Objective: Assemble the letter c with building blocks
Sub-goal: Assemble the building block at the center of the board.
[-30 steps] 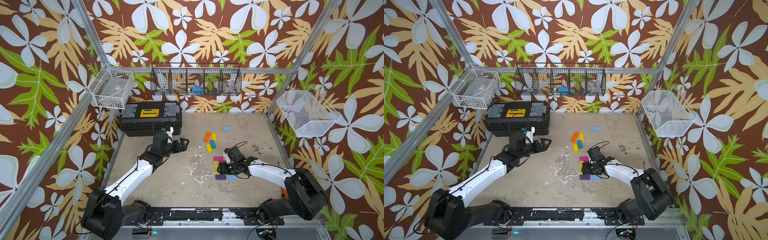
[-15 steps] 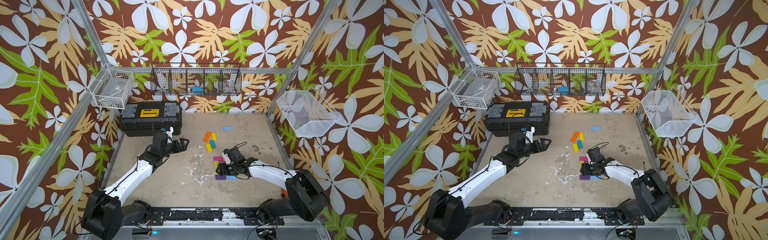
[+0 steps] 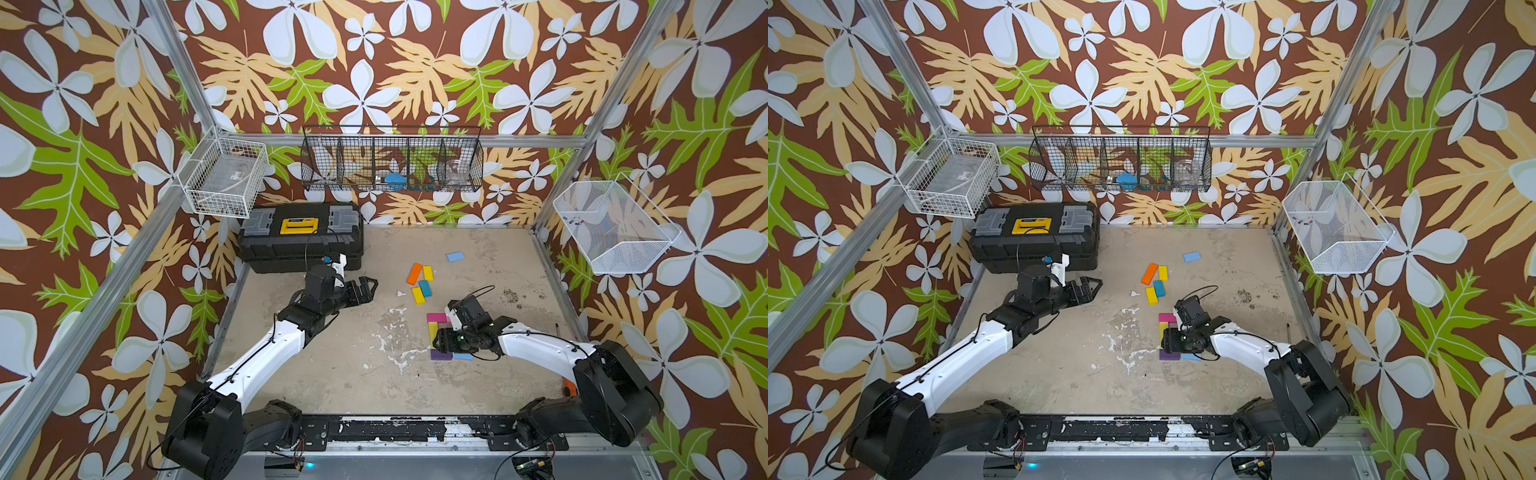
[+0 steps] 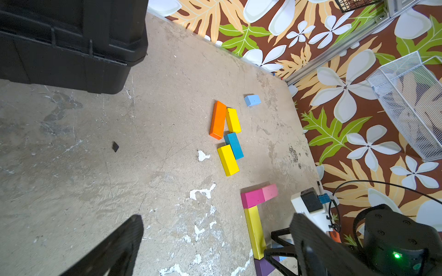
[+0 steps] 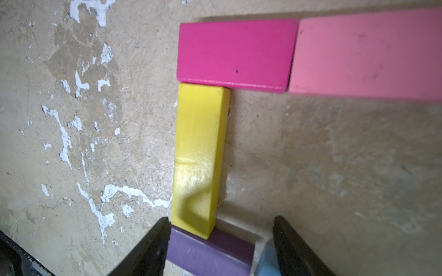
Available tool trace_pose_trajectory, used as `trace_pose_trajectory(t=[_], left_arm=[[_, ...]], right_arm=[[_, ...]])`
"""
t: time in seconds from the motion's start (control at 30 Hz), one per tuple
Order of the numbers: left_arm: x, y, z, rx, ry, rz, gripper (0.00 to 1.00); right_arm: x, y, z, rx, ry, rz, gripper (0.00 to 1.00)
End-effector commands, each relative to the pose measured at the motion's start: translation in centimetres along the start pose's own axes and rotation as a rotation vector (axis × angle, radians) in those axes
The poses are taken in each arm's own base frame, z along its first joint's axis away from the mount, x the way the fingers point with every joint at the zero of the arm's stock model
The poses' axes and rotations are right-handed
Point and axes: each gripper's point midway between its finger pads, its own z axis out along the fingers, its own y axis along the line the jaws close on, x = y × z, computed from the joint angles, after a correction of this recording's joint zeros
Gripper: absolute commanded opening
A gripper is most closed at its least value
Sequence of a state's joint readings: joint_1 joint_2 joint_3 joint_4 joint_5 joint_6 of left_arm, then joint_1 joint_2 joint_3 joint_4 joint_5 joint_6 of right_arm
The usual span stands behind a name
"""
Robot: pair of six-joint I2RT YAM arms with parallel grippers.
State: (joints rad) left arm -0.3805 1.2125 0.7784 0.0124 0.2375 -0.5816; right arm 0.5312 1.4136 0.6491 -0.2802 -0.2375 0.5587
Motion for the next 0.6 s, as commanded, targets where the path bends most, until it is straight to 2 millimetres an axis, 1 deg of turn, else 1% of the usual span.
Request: trace_pose_trajectory(t=[0.0,0.57], left_arm=[[-0.6,-0.35,-0.08,0.014,-0.023,0.007,1.0],[-0.62,-0.38,-0.03,0.014,-0.021,0.008,1.0]], right_arm=[[0.46,-0.01,-0.09,0.0,0.017,0.006,0.7],[0.6,0.22,-0.08,0.0,0.018,0.004,0.7]])
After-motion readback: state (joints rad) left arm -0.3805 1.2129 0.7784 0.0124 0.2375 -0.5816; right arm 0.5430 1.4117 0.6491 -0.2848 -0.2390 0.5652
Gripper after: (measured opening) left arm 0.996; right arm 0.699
